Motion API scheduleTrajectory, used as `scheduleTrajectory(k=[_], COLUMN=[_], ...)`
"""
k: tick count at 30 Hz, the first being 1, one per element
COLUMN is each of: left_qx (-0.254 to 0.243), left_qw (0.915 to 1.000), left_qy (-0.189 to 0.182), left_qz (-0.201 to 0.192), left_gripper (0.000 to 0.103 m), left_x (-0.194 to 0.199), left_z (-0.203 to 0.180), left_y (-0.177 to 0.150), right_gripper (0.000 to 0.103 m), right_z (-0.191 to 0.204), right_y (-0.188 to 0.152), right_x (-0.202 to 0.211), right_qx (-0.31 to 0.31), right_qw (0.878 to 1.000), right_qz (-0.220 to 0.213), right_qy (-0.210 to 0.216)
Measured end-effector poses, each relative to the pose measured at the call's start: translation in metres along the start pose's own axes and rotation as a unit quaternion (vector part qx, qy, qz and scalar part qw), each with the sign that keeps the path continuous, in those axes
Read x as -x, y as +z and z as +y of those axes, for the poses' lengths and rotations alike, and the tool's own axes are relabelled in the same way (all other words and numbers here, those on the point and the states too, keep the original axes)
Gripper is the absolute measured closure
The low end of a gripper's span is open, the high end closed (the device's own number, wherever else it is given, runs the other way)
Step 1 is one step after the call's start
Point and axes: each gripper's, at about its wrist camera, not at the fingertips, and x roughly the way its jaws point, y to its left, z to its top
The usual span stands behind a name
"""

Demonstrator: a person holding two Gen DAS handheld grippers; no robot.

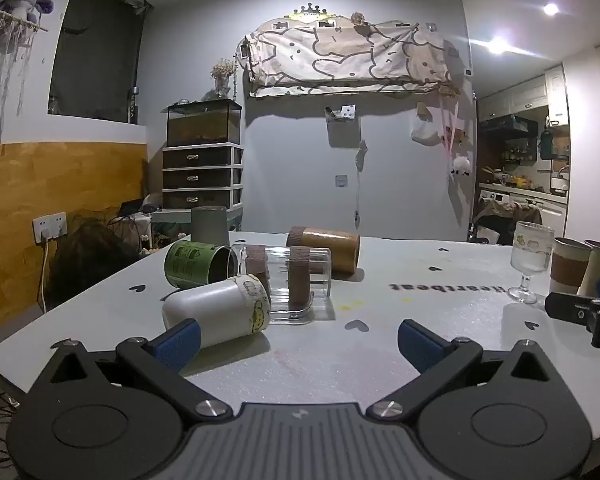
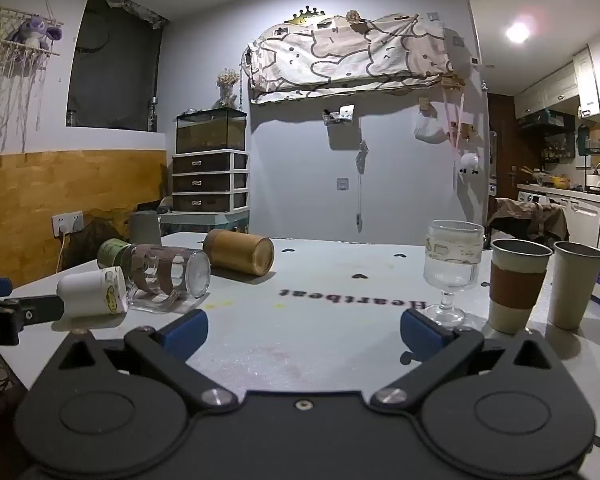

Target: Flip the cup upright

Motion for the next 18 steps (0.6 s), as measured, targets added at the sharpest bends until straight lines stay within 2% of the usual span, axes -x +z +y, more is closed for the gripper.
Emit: scheduleTrajectory(k=[2,18], left_qx=[0.010,0.009], left_qw=[0.9999,0.9999], left_qy=[-0.007,-0.001], left_qz=[0.004,0.011], left_gripper=[0.000,0.000], left_x=[-0.0006,-0.0052], left_z=[0.0026,0.0023], left_y=[0.0004,-0.0003], right_gripper=[0.000,0.000], right_z=[0.0022,-0.0017], right_y=[0.0007,-0.0005], right_x=[-0.0014,0.0016], right_qx=[0.017,0.009], right_qw=[1.000,1.000], right_qz=[0.007,0.004], right_qy=[-0.006,-0.005])
